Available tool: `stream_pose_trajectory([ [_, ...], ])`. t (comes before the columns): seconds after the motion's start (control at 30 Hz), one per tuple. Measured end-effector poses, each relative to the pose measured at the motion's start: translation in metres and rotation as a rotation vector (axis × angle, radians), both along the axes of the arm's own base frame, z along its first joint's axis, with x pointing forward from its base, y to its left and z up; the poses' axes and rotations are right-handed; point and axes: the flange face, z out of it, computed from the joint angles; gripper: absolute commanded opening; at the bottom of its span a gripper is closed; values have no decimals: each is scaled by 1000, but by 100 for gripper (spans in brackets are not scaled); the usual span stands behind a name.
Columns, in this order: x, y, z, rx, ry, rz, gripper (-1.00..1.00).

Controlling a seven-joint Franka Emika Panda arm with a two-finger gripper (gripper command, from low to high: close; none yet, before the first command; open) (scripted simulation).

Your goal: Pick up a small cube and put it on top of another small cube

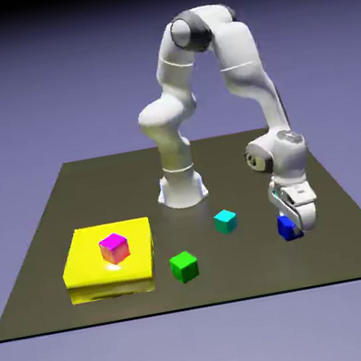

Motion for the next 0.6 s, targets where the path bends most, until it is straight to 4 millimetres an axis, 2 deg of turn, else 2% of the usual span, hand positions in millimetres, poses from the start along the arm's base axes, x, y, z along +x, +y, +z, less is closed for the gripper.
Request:
stream_pose_trajectory([
  [0.07,3,-5,23,0,0,-8,-100],
  [0.13,45,-49,46,-4,-13,-76,-100],
  [0.17,65,-75,57,-6,-18,-114,-100],
  [0.23,101,-143,79,-10,-25,-215,-100],
  [0.33,128,-234,110,-15,-29,-324,-100],
  [0.4,134,-299,130,-16,-28,-401,-100],
  [0.47,131,-359,148,-15,-23,-466,-100],
  [0.53,119,-421,164,-10,-14,-535,-100],
  [0.6,95,-486,177,-2,-3,-617,-100],
])
